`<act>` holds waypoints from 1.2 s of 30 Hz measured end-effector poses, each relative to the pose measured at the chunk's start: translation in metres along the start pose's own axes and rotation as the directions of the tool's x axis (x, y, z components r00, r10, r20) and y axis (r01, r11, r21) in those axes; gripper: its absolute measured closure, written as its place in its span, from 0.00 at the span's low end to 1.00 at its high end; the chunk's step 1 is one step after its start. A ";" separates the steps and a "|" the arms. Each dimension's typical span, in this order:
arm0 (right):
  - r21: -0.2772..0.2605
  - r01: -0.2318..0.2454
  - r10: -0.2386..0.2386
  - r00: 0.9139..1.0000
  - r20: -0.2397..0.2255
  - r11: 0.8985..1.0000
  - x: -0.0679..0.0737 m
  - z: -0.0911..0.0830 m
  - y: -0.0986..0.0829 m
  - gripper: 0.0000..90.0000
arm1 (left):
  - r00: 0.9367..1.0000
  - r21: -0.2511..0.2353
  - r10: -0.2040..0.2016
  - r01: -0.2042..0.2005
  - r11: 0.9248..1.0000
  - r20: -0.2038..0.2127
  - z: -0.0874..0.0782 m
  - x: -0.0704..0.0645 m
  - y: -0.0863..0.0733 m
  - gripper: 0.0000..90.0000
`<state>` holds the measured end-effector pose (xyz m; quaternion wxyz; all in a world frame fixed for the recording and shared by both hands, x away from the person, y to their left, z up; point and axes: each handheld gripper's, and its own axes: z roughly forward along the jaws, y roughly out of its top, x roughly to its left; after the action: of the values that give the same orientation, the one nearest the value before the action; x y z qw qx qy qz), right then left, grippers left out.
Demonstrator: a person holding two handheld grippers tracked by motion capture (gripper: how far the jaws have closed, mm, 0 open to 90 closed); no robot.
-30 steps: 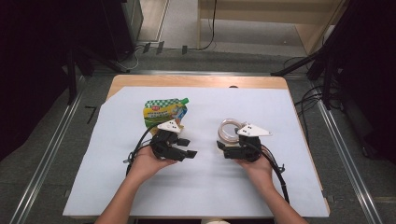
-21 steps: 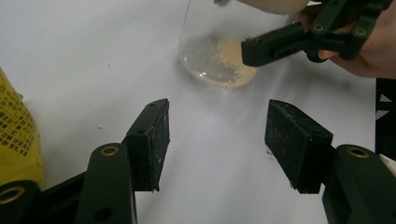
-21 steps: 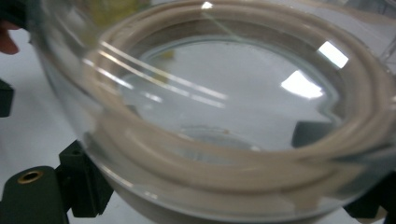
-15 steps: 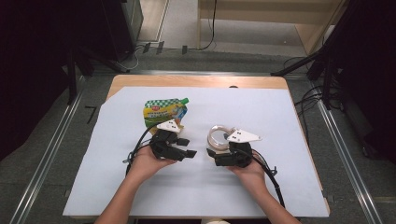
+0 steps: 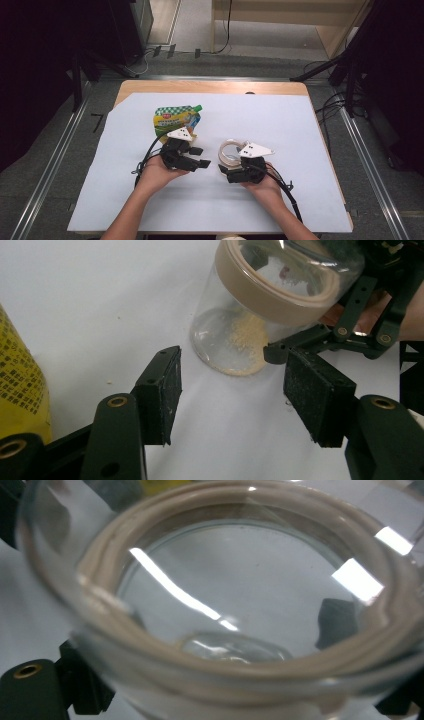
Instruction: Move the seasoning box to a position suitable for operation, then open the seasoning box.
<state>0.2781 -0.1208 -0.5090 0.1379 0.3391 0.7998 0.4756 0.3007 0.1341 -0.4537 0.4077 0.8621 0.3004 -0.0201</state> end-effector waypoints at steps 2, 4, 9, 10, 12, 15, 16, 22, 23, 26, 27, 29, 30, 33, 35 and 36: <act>-0.003 -0.021 0.020 1.000 -0.014 1.000 -0.002 -0.001 0.001 0.10 | 1.000 0.005 0.008 -0.008 1.000 0.005 0.001 0.000 0.001 0.46; -0.004 -0.018 0.018 1.000 -0.018 1.000 -0.002 -0.004 0.001 0.09 | 1.000 0.007 0.012 -0.012 1.000 0.008 0.003 0.000 0.003 0.45; -0.009 -0.041 0.040 0.999 -0.035 0.999 -0.005 -0.017 0.001 0.09 | 1.000 0.001 0.014 -0.014 1.000 0.017 0.003 -0.001 0.008 0.46; -0.003 -0.049 0.049 0.998 -0.042 0.999 -0.005 -0.020 0.001 0.10 | 1.000 0.002 0.015 -0.015 1.000 0.018 0.003 -0.001 0.009 0.46; 0.001 -0.048 0.048 0.998 -0.046 0.999 -0.007 -0.026 0.000 0.10 | 1.000 -0.002 0.015 -0.015 1.000 0.021 0.003 -0.001 0.010 0.46; 0.003 -0.050 0.050 0.998 -0.046 0.999 -0.010 -0.040 -0.002 0.12 | 1.000 0.002 0.016 -0.016 1.000 0.021 0.003 -0.001 0.012 0.46; 0.006 -0.051 0.052 0.997 -0.053 0.999 -0.011 -0.043 -0.002 0.16 | 1.000 -0.002 0.014 -0.014 1.000 0.020 0.003 -0.002 0.013 0.46; 0.066 -0.041 0.046 0.996 -0.081 0.997 -0.018 -0.066 -0.007 0.36 | 1.000 -0.004 0.022 -0.022 1.000 0.021 0.006 -0.005 0.017 0.45; 0.071 -0.038 0.044 0.996 -0.077 0.997 -0.019 -0.069 -0.007 0.43 | 0.999 -0.004 0.023 -0.023 1.000 0.022 0.007 -0.006 0.018 0.45; 0.080 -0.046 0.053 0.995 -0.079 0.996 -0.026 -0.079 -0.005 0.57 | 0.999 0.001 0.032 -0.032 0.999 0.026 0.009 -0.007 0.020 0.44; 0.077 -0.050 0.055 0.996 -0.075 0.996 -0.028 -0.080 -0.005 0.61 | 0.999 -0.001 0.035 -0.035 0.999 0.027 0.009 -0.008 0.020 0.44; 0.071 -0.060 0.065 0.996 -0.060 0.996 -0.034 -0.084 -0.004 0.70 | 0.999 -0.002 0.044 -0.044 0.999 0.030 0.009 -0.009 0.021 0.42; 0.071 -0.067 0.070 0.996 -0.049 0.995 -0.036 -0.085 -0.004 0.76 | 0.999 -0.009 0.044 -0.043 0.999 0.031 0.009 -0.010 0.021 0.41; 0.073 -0.084 0.085 0.996 -0.016 0.994 -0.045 -0.087 -0.005 0.83 | 0.998 -0.016 0.034 -0.033 0.999 0.052 0.009 -0.011 0.022 0.39; 0.085 -0.091 0.091 0.996 0.006 0.992 -0.050 -0.088 -0.007 0.87 | 0.998 -0.017 0.039 -0.039 0.999 0.054 0.008 -0.012 0.023 0.40; 0.085 -0.098 0.097 0.995 0.011 0.992 -0.053 -0.088 -0.008 0.90 | 0.998 -0.021 0.043 -0.042 0.999 0.048 0.008 -0.014 0.023 0.40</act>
<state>0.2661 -0.2180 -0.4762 0.1029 0.3851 0.8013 0.4461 0.3037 0.1103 -0.4392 0.4237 0.8634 0.2723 -0.0295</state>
